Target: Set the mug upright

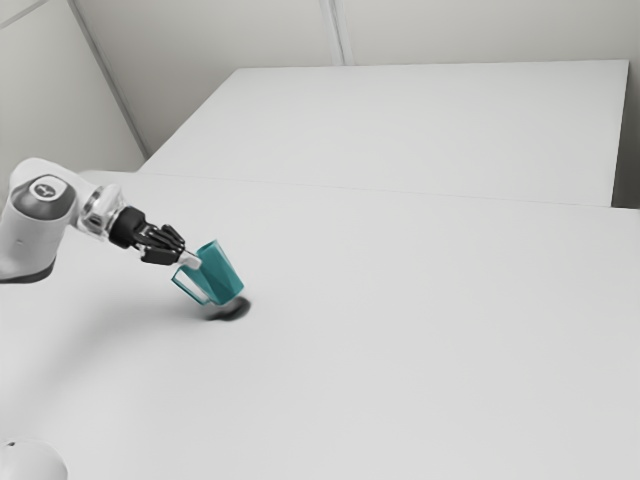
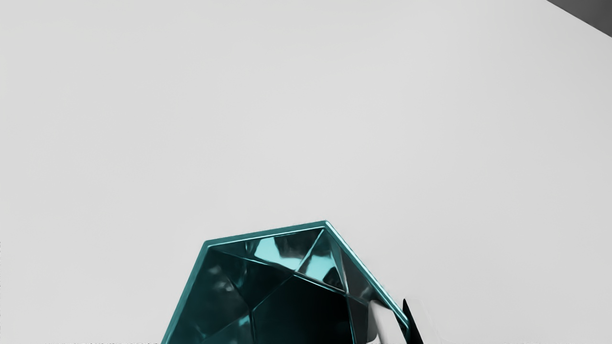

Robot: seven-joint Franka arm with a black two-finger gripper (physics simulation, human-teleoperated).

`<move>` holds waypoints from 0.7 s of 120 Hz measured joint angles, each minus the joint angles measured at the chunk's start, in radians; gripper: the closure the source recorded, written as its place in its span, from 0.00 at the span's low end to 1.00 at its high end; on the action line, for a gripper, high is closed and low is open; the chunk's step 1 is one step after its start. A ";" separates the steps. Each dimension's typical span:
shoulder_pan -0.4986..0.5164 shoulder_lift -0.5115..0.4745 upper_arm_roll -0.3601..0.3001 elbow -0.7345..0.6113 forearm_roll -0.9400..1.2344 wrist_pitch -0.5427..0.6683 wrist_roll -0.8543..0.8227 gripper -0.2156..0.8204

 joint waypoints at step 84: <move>-0.011 0.003 -0.076 -0.009 0.214 0.035 -0.177 0.95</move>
